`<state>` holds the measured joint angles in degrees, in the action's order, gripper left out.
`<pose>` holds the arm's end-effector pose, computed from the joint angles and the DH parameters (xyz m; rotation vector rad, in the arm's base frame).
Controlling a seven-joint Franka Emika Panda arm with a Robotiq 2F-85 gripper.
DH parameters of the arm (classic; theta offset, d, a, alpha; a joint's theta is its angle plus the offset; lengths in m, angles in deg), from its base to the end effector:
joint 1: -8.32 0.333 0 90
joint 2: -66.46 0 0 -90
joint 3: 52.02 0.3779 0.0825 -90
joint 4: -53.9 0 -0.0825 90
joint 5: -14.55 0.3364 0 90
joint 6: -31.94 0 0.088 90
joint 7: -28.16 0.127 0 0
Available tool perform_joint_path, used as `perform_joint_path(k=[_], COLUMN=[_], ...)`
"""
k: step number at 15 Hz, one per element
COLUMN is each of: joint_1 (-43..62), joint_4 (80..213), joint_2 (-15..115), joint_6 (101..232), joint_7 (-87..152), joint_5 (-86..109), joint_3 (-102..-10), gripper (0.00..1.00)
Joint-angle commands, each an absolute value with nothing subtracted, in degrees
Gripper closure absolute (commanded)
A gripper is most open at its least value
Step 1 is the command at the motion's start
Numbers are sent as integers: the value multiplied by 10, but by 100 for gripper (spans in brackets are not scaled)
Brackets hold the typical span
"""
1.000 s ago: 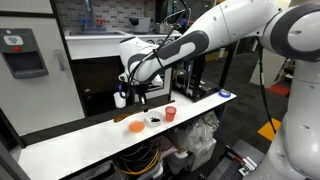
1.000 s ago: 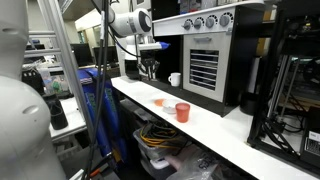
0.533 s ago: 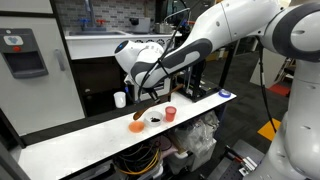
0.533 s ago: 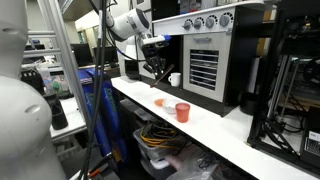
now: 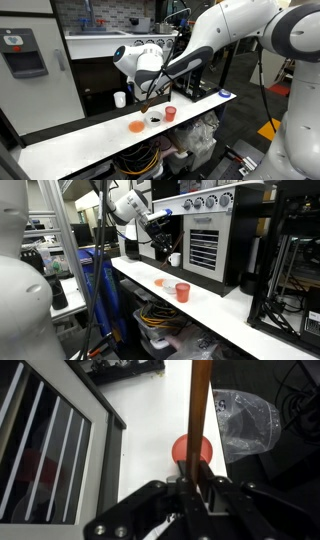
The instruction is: Use the wooden spoon to mix the contents of the white bowl
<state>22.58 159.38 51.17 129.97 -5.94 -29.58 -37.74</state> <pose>0.5332 0.1858 0.4499 1.9009 1.5429 -0.5056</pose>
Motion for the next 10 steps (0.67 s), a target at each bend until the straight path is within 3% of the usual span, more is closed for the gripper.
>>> perform_joint_path(k=[1,10], joint_1=[229,238], joint_4=[1597,1588], joint_2=[509,467], joint_6=[1285,1274], joint_7=[-69,-65], joint_5=[-331,-370], joint_3=[-381,-374], gripper=[97,97])
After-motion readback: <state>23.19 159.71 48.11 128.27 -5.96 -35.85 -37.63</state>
